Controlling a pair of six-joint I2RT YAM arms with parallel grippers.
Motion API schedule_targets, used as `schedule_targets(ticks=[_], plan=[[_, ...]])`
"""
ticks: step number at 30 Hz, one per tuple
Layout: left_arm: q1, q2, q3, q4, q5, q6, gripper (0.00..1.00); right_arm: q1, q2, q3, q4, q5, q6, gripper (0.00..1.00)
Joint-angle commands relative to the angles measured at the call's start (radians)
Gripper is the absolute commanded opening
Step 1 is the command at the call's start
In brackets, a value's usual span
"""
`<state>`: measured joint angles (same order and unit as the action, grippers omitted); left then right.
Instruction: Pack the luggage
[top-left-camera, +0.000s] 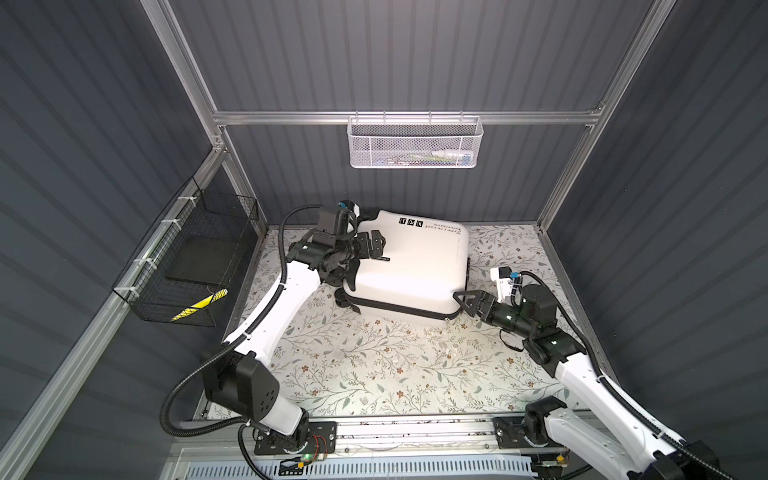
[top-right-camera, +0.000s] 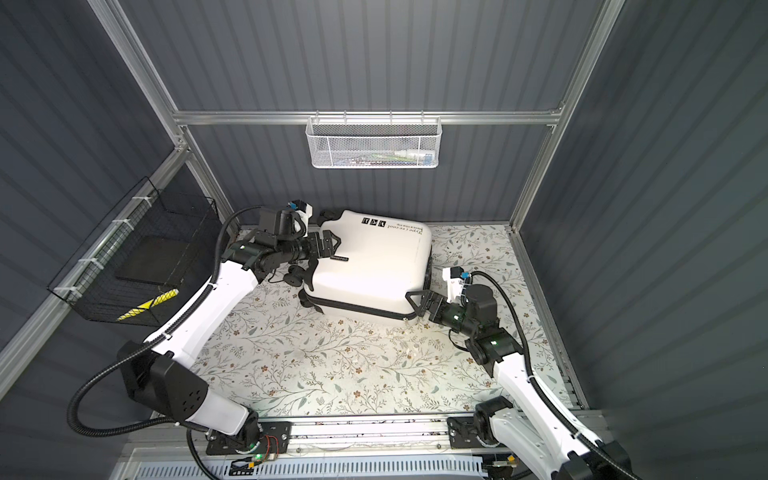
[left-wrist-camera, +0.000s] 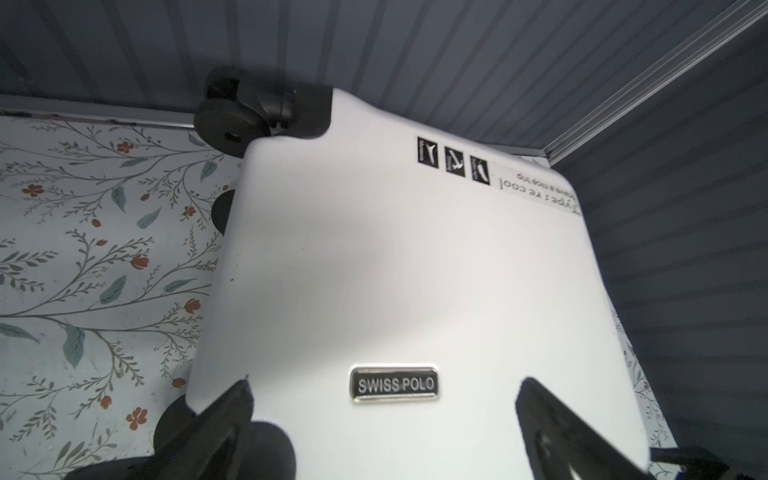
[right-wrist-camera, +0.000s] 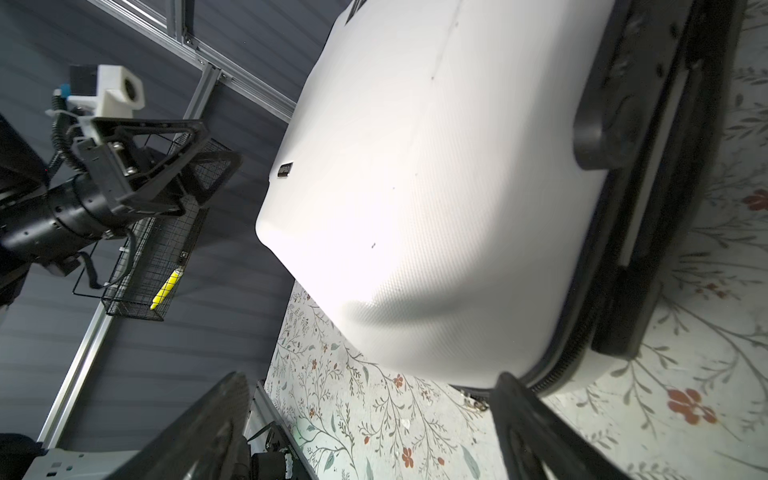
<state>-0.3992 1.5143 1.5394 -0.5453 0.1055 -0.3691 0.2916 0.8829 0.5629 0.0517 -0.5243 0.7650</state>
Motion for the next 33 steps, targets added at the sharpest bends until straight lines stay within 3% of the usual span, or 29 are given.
schedule_targets(ticks=[1, 7, 18, 33], plan=[[0.023, -0.095, -0.01, -0.038, 0.009, -0.007, 1.0, -0.027, 0.005, 0.054, -0.103, 0.01, -0.04, 0.94], [0.024, -0.259, -0.211, -0.035, 0.042, -0.124, 1.0, -0.07, 0.061, 0.108, -0.124, 0.029, -0.052, 0.96], [0.02, -0.463, -0.591, 0.189, 0.192, -0.334, 1.0, -0.092, 0.224, 0.235, -0.121, 0.025, -0.054, 0.96], [0.005, -0.383, -0.64, 0.317, 0.247, -0.361, 1.0, 0.018, 0.291, 0.211, -0.052, 0.056, 0.01, 0.95]])
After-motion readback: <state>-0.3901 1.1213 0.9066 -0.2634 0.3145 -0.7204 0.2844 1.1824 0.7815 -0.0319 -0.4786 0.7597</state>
